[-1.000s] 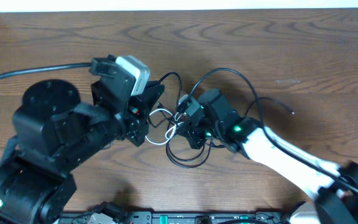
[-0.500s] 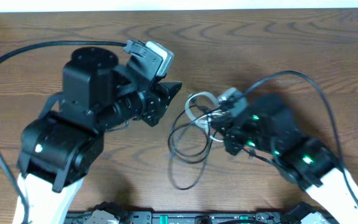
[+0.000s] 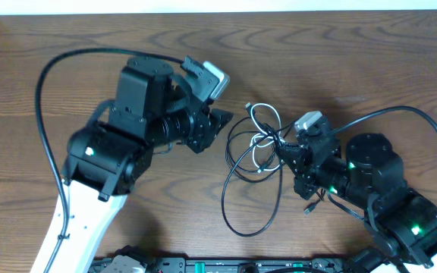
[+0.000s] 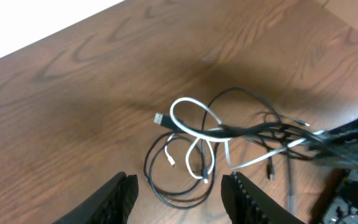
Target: Untangle cables
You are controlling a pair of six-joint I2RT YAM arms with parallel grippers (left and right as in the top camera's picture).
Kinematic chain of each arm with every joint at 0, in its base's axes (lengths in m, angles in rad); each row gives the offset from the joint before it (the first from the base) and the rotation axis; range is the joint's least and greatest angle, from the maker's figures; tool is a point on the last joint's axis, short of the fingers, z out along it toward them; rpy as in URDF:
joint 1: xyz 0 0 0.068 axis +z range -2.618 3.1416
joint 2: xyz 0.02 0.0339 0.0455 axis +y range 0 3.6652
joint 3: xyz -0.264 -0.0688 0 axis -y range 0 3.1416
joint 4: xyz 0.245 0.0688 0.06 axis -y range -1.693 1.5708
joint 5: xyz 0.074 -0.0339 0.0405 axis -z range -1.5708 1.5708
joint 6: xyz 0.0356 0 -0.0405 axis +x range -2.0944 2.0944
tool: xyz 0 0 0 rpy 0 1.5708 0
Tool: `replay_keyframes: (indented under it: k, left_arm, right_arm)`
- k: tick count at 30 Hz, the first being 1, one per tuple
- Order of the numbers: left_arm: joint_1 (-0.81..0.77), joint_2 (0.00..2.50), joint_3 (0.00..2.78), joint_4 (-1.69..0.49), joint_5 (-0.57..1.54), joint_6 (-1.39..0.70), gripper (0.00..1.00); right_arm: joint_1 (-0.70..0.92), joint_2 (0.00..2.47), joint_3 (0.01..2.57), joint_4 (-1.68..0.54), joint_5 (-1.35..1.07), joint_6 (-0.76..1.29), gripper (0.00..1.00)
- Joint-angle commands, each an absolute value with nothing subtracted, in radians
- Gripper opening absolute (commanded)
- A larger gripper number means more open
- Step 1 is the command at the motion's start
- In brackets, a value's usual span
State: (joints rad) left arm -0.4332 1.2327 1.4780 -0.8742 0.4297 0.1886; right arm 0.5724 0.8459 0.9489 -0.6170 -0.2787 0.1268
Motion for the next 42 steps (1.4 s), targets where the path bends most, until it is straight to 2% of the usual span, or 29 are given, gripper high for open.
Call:
replay_keyframes:
  k: [1, 8, 17, 21, 31, 42]
  left_arm:
    - [-0.434, 1.158, 1.367, -0.807, 0.418, 0.178, 0.49]
    - [-0.452, 1.022, 1.126, -0.632, 0.363, 0.099, 0.49]
    - [-0.578, 0.854, 0.927, -0.468, 0.403, 0.032, 0.49]
    - [-0.637, 0.857, 0.927, -0.451, 0.503, 0.074, 0.49]
    - [-0.667, 0.977, 0.927, -0.364, 0.505, 0.085, 0.49]
    - [-0.666, 1.040, 0.927, -0.236, 0.389, 0.085, 0.49]
  right_arm:
    - [0.566, 0.830, 1.018, -0.629, -0.273, 0.142, 0.01]
    - [0.566, 0.830, 1.053, -0.647, -0.267, 0.141, 0.01]
    - [0.566, 0.830, 1.053, -0.648, -0.253, 0.142, 0.01]
    - [0.566, 0.831, 1.053, -0.646, -0.254, 0.149, 0.01]
    - [0.566, 0.829, 1.053, -0.628, -0.385, 0.157, 0.01]
    - [0.566, 0.784, 1.053, -0.633, -0.395, 0.155, 0.01]
